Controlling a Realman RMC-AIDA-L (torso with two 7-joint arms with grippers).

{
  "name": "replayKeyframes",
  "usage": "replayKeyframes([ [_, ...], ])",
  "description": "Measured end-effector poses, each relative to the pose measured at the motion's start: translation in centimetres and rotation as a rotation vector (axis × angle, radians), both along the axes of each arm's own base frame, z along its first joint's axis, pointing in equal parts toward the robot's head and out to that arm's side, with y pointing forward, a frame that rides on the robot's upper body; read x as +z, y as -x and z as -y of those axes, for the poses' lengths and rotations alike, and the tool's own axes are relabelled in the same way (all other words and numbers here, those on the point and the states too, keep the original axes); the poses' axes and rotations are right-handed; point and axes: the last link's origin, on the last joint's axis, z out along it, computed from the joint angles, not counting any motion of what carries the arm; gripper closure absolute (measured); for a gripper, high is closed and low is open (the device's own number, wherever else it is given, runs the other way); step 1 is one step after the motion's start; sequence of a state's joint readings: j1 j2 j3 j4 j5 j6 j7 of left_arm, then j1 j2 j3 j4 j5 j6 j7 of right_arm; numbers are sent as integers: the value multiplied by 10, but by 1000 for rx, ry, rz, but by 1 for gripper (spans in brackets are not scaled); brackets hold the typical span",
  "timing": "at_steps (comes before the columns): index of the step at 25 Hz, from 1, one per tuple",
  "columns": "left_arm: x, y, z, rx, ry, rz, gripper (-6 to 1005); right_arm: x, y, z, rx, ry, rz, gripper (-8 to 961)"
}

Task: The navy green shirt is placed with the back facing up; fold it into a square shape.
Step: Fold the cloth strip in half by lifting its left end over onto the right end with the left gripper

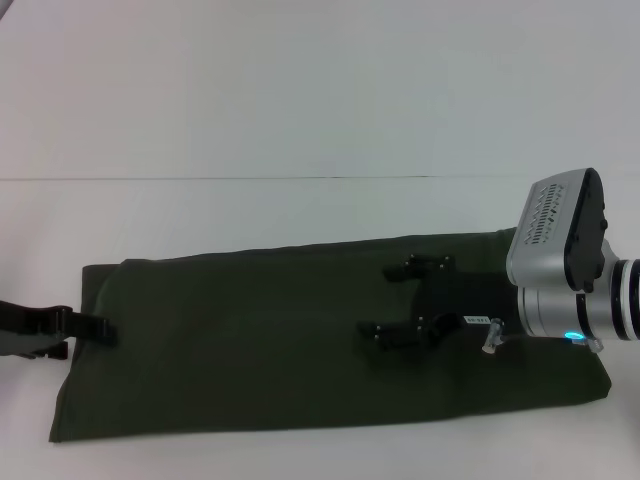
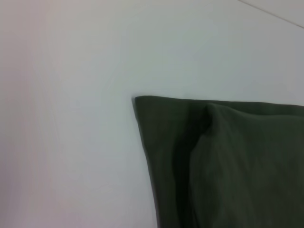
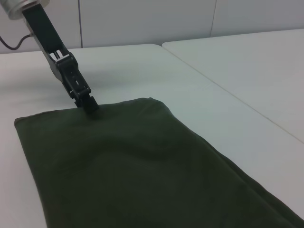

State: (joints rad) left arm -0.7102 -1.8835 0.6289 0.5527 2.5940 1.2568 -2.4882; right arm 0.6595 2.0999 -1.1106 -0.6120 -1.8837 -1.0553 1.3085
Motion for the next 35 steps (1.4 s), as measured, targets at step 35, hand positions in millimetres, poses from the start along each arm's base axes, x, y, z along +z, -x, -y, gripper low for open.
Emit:
replayKeyframes([
  [35, -5, -3, -1, -15, 15, -8, 235, 0, 0, 0, -2, 0, -1, 44],
])
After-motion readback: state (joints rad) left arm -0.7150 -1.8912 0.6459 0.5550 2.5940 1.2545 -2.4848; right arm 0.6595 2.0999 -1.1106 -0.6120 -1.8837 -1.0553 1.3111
